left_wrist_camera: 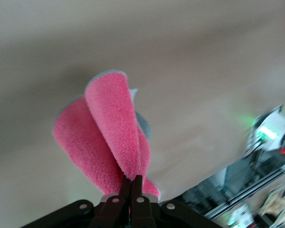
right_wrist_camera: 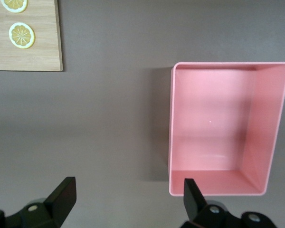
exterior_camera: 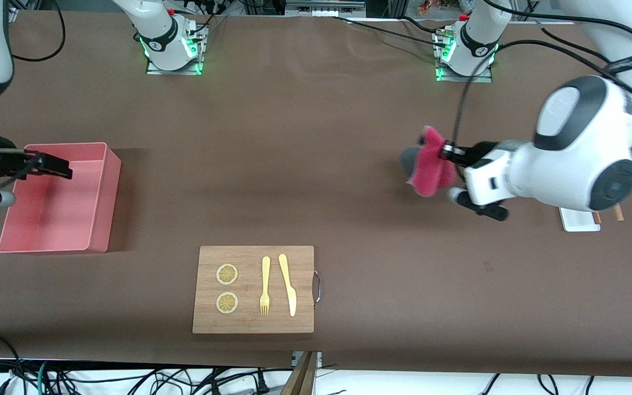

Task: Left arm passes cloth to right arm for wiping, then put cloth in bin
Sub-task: 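Lift the cloth with the left gripper while the right gripper moves in, then bring the right gripper toward the cloth hanging from the left gripper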

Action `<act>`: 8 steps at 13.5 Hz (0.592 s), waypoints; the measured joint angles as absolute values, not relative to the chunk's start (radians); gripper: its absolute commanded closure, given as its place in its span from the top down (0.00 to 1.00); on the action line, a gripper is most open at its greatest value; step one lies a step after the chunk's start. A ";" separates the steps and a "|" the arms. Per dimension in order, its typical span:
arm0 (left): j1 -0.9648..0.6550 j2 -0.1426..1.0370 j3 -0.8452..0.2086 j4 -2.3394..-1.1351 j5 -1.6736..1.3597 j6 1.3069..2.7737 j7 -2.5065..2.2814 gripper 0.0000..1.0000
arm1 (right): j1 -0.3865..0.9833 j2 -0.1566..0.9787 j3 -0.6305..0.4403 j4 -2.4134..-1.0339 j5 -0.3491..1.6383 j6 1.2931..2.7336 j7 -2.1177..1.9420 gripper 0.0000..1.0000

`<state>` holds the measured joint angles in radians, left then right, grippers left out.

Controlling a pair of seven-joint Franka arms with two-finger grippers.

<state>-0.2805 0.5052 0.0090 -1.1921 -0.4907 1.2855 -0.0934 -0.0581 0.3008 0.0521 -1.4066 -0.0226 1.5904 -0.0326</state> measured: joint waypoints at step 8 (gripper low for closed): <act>-0.493 0.526 0.010 -1.193 -0.792 1.584 -0.617 0.00 | 0.089 0.429 0.056 -1.408 0.226 1.789 0.492 1.00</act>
<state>-0.4929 0.5256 0.0102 -1.1926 -0.7916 1.5838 -0.6167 0.0888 0.4286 0.0563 -1.4076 0.2258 1.7886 0.4924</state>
